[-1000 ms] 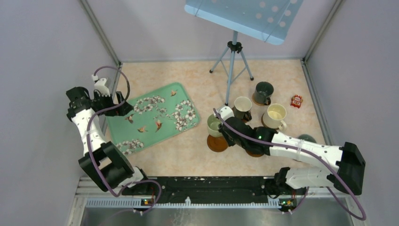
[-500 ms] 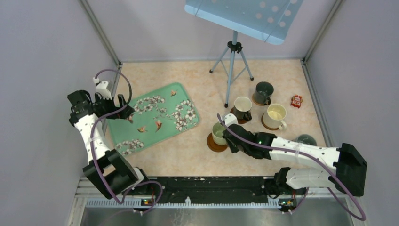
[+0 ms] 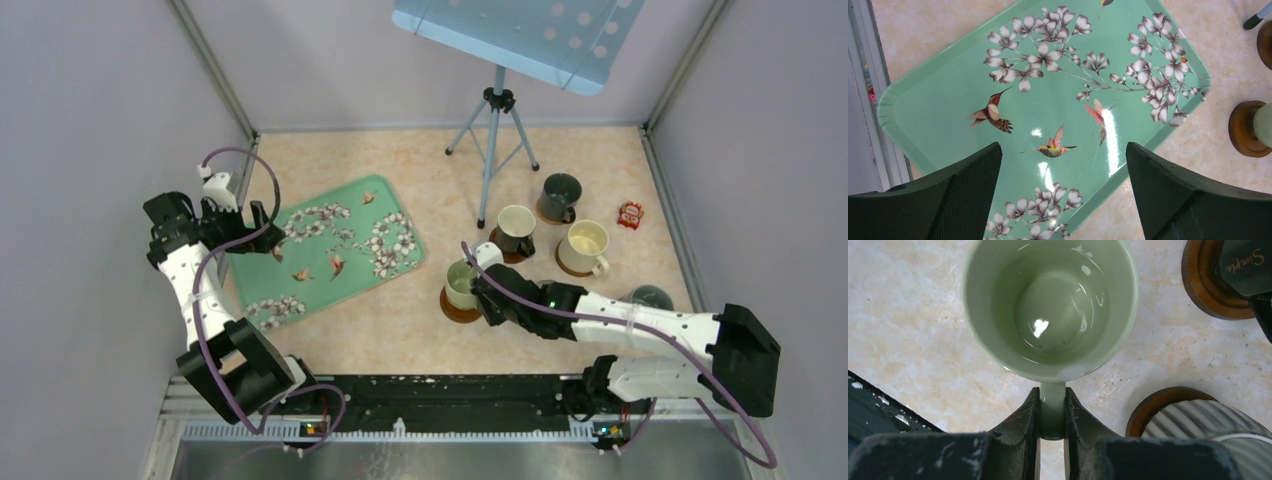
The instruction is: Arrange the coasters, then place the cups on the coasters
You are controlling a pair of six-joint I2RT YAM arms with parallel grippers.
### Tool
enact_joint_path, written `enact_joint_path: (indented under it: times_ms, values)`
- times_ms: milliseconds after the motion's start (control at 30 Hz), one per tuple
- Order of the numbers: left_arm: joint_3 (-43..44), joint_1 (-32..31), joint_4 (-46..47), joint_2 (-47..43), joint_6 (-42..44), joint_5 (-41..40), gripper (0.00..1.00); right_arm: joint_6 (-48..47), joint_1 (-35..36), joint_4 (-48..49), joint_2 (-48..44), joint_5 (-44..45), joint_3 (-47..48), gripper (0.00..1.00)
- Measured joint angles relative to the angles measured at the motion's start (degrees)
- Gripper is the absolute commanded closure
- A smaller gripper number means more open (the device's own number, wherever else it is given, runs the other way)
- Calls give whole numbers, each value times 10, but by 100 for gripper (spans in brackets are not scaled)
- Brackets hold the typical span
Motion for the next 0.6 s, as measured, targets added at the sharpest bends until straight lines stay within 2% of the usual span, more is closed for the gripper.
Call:
enact_joint_path:
  times_ms: [233,500,600]
  values:
    - [0,0,1,0,-4,1,1,-2,0,6,0,-9,-21,83]
    - [0,0,2,0,-9,5,1,-5,0,28,1,-16,-24,66]
    - [0,0,2,0,-10,5,1,-6,0,37,1,-22,-24,64]
